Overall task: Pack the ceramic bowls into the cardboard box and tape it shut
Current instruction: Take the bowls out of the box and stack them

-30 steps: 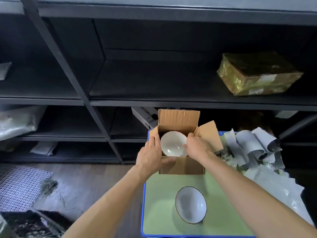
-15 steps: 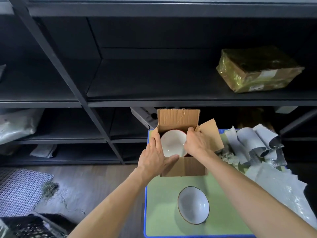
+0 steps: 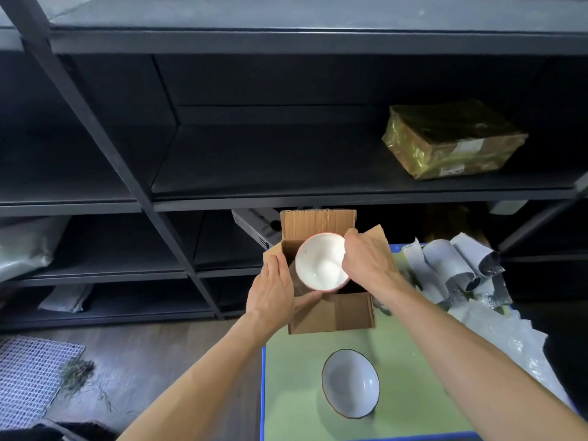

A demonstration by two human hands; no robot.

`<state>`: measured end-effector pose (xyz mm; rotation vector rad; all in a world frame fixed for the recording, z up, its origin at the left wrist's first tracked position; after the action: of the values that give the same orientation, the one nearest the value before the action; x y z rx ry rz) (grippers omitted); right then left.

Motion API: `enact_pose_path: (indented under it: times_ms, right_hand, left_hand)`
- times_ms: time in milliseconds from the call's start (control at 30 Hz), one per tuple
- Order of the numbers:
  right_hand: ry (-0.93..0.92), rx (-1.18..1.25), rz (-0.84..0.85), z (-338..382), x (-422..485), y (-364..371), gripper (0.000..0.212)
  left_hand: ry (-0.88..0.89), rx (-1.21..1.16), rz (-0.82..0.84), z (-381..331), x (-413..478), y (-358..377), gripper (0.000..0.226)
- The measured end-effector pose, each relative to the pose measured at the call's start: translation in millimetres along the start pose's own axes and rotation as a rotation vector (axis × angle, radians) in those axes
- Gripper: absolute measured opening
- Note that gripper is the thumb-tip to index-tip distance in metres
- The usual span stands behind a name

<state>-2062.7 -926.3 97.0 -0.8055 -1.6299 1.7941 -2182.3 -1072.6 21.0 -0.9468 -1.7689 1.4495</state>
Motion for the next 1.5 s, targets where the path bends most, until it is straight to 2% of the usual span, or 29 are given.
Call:
enact_pose_path:
  times_ms: [133, 233, 367, 433, 567, 900, 1100, 1300, 1500]
  right_hand:
    - [0.032, 0.108, -0.001, -9, -10, -5, 0.015]
    - [0.051, 0.191, -0.045, -18, -19, -12, 0.022]
    - [0.007, 0.281, -0.039, -34, -34, -13, 0.033]
    - [-0.015, 0.287, -0.028, -42, -44, -10, 0.035]
    - [-0.008, 0.322, 0.011, -59, -70, -2, 0.035]
    - [-0.061, 0.38, 0.131, -80, -130, 31, 0.026]
    - [-0.083, 0.381, 0.23, -82, -148, 62, 0.028]
    - [-0.035, 0.376, 0.303, -84, -156, 94, 0.027]
    - [0.007, 0.376, 0.319, -84, -157, 112, 0.025]
  left_hand:
    - [0.037, -0.024, 0.003, 1, -4, -5, 0.104]
    - [0.102, -0.007, -0.05, -2, -12, -10, 0.082]
    - [0.139, -0.211, -0.081, -16, -32, -30, 0.066]
    - [0.16, -0.306, -0.071, -29, -47, -41, 0.067]
    - [0.213, -0.346, -0.04, -48, -74, -50, 0.079]
    - [-0.012, -0.453, 0.147, -73, -135, -15, 0.096]
    - [-0.074, -0.425, 0.236, -83, -160, 2, 0.1]
    - [-0.09, -0.38, 0.347, -85, -163, 25, 0.114]
    - [-0.099, -0.329, 0.419, -86, -156, 44, 0.123]
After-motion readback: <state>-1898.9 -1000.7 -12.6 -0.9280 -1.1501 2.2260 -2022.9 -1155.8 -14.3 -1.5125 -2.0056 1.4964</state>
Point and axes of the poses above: each hand's wrist, its own x-axis towards the middle knuckle, its own y-axis out of the palm, z = x × y, the point moved 1 cm from there along x, towards the middle knuckle
